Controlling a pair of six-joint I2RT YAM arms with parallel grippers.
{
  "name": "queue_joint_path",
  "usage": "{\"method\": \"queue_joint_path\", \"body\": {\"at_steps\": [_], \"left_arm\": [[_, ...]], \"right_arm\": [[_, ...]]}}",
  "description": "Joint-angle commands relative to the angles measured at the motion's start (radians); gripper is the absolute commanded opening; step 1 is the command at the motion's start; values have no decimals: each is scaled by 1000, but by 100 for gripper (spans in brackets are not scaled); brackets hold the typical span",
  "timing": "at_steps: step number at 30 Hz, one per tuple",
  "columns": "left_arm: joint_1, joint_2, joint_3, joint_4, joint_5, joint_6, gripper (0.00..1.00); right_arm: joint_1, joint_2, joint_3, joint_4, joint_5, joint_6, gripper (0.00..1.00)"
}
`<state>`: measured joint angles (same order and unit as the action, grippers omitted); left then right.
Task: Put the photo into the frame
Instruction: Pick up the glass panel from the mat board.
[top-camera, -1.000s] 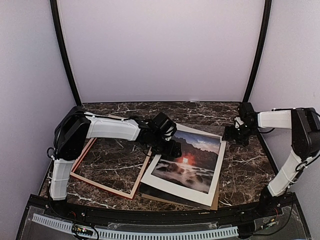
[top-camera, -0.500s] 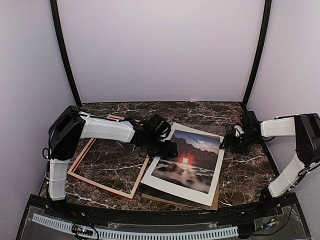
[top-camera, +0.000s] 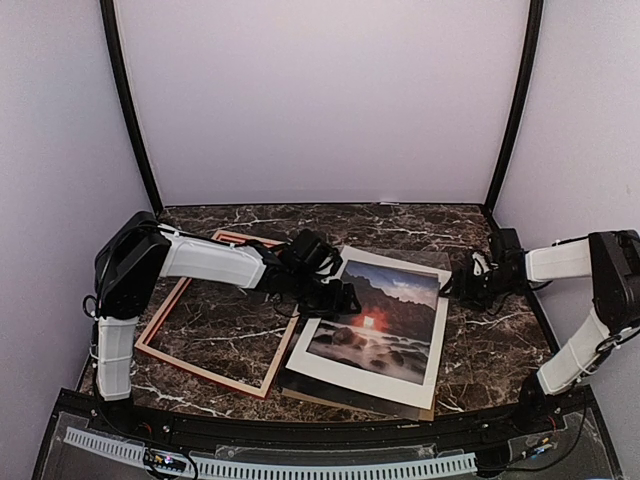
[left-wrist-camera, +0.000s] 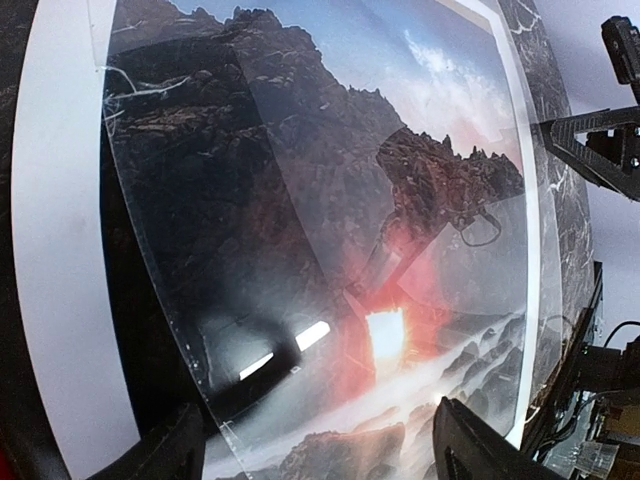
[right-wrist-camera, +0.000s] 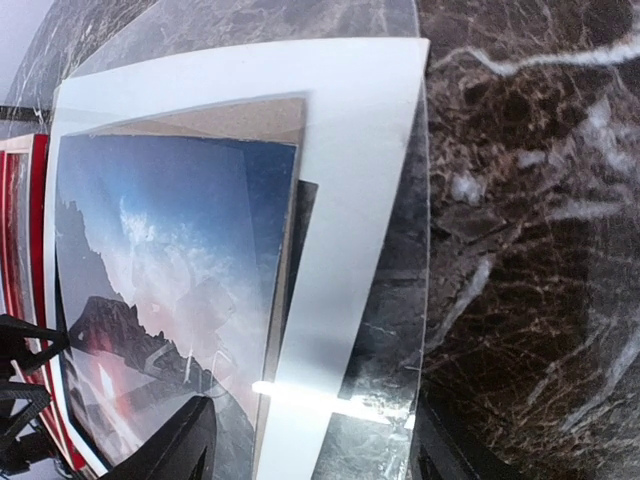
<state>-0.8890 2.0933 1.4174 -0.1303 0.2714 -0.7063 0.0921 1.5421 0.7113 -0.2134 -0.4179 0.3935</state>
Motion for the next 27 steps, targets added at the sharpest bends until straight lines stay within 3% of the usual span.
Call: {"method": "queue_joint_path", "body": {"at_steps": [1, 14, 27], "left_arm": [[-1, -7, -46, 11, 46, -48, 81], [1, -7, -72, 36, 35, -61, 80], [5, -7, -74, 42, 26, -46, 80]], "right_arm": [[-23, -35, -37, -39, -127, 22, 63], [-52, -152, -15, -45, -281, 19, 44], [-48, -128, -39, -9, -359, 1, 23]]}}
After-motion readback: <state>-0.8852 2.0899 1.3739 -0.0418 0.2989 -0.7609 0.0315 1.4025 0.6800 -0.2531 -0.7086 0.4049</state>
